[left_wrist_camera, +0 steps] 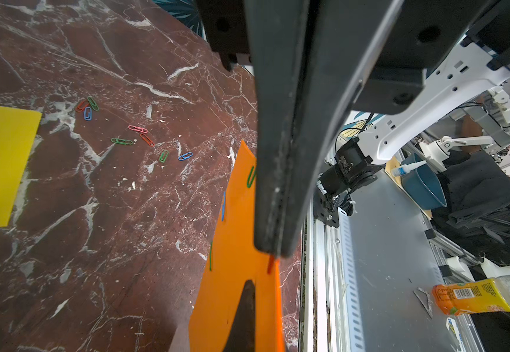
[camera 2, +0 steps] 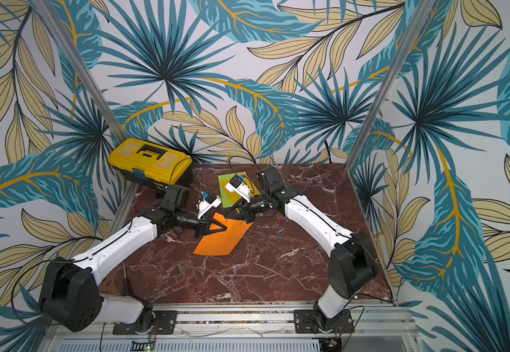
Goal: Unclip the paperclips from the documents
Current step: Remove the paper clip from the document.
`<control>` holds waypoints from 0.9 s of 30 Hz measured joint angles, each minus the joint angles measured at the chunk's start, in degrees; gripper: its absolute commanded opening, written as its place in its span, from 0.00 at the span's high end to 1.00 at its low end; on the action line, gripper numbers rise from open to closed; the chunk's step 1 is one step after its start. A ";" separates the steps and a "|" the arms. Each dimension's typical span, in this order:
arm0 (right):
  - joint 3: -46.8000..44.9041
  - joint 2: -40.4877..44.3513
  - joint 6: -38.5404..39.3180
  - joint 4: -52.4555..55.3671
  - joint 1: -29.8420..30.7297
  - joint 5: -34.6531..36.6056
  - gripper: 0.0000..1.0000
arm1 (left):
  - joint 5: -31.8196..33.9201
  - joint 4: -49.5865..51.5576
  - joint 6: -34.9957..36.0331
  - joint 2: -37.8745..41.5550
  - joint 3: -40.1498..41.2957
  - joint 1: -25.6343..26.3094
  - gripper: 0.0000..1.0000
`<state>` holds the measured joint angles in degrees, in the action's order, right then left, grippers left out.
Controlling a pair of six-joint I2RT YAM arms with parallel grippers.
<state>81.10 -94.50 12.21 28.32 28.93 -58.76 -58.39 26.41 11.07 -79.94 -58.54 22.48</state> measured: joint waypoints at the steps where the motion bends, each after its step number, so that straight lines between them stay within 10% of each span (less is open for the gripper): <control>1: 0.00 0.00 -0.07 0.00 0.00 -0.02 1.00 | -0.07 0.00 0.00 0.00 0.00 0.00 1.00; 27: -0.76 0.04 -1.16 -1.16 -0.68 -0.55 0.96 | -0.07 0.00 0.04 -0.02 0.00 0.00 1.00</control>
<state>80.34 -94.45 11.05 27.16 28.25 -59.31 -58.46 26.41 11.11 -79.96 -58.54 22.48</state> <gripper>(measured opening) 0.045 0.047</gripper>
